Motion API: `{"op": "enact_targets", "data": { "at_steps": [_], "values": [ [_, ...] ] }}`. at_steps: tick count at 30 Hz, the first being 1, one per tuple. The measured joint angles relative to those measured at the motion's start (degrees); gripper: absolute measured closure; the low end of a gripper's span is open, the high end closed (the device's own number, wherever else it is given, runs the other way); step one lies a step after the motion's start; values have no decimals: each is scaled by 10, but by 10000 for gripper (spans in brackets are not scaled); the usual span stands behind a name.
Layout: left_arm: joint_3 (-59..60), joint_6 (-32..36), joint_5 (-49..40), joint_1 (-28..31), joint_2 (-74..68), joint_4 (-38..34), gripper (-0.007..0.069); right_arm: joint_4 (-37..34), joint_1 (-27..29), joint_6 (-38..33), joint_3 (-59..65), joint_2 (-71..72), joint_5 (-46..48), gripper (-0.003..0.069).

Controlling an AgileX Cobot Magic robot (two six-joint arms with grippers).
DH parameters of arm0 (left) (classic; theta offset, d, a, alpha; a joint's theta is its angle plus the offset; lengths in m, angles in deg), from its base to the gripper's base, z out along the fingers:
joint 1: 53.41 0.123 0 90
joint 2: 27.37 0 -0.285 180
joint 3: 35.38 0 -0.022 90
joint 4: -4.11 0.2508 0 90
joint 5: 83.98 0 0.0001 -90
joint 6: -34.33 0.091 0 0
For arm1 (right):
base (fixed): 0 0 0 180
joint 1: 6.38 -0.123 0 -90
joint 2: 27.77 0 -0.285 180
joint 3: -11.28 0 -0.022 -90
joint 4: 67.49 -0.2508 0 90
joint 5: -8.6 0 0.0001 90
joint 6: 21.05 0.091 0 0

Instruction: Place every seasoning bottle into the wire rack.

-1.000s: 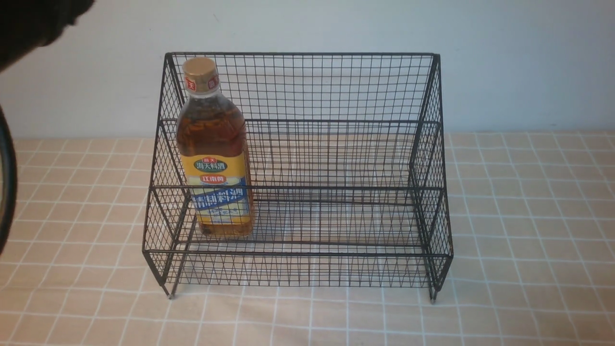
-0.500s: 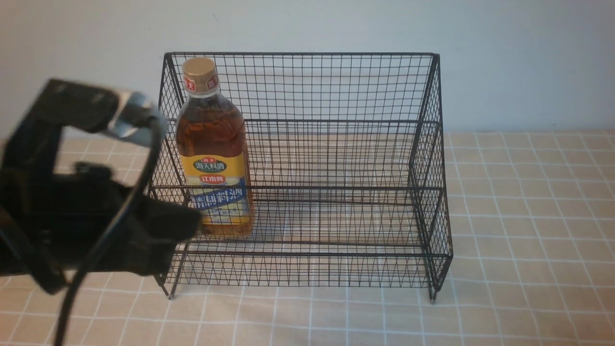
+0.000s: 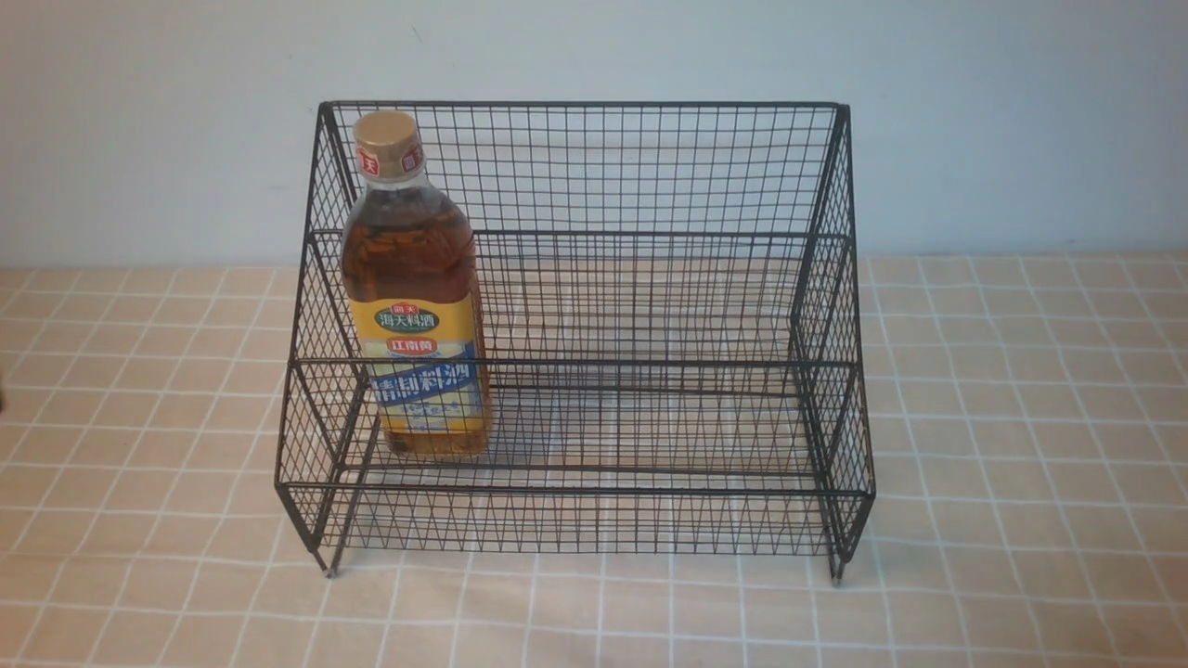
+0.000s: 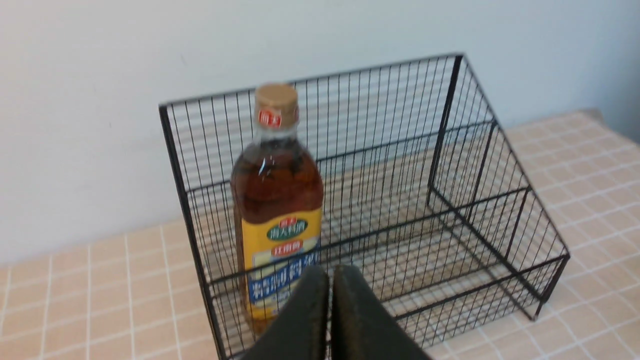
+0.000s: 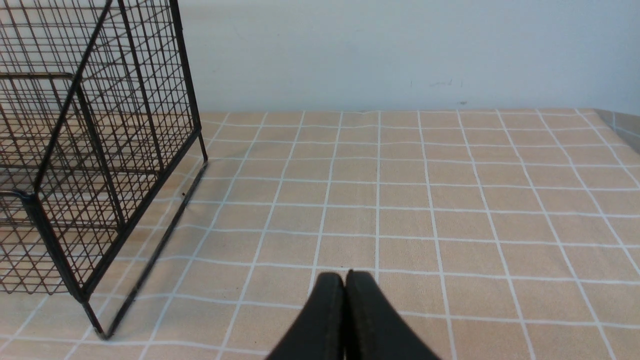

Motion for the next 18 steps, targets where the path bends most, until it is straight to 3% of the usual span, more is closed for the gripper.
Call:
{"op": "enact_targets", "data": {
  "at_steps": [14,18],
  "values": [
    [4,4,-4,1,65,2,631,0,0,0,0,0,0,673],
    [58,-3,53,5,90,27,631,0,0,0,0,0,0,673]
  ]
}}
